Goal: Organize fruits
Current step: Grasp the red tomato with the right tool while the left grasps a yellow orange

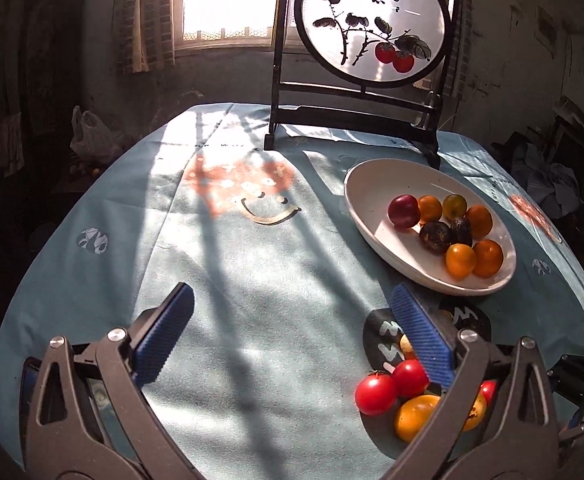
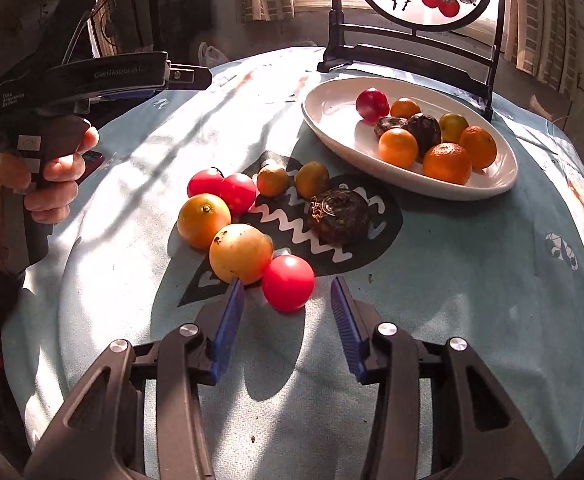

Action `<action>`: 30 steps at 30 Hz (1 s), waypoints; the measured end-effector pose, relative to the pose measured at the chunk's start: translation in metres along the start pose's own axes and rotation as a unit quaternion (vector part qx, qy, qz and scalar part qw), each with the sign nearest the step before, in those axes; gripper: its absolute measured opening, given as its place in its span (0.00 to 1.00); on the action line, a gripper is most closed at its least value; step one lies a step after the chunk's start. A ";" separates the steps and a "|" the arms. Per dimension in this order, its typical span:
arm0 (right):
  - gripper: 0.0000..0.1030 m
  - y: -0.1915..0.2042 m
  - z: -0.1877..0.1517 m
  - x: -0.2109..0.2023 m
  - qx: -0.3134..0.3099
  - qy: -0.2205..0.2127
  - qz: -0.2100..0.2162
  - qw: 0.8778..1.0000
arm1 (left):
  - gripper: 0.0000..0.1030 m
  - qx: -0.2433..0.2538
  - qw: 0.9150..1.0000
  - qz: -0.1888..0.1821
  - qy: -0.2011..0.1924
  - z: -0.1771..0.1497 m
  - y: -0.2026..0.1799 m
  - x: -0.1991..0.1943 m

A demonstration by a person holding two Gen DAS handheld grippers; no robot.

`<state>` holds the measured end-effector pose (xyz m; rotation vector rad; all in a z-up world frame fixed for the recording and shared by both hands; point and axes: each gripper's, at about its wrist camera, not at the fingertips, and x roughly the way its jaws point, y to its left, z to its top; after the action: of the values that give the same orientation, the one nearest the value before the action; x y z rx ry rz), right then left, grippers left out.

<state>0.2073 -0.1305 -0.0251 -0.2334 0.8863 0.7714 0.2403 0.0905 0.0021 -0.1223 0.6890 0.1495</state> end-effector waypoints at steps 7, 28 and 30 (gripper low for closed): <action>0.33 0.000 -0.001 0.008 -0.005 0.014 -0.007 1.000 | 0.98 0.014 1.000 -0.008 -0.007 -0.001 -0.008 -0.008; 0.26 -0.028 0.012 -0.012 0.079 -0.040 -0.002 0.996 | 0.91 0.109 0.986 -0.123 0.009 -0.033 -0.023 -0.034; 0.26 -0.032 0.012 -0.015 0.088 -0.046 -0.005 0.995 | 0.78 0.147 0.980 -0.136 0.014 -0.049 -0.033 -0.037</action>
<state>0.2309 -0.1545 -0.0096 -0.0477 0.8600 0.6846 0.1873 0.0467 -0.0101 0.0666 0.7073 -0.2183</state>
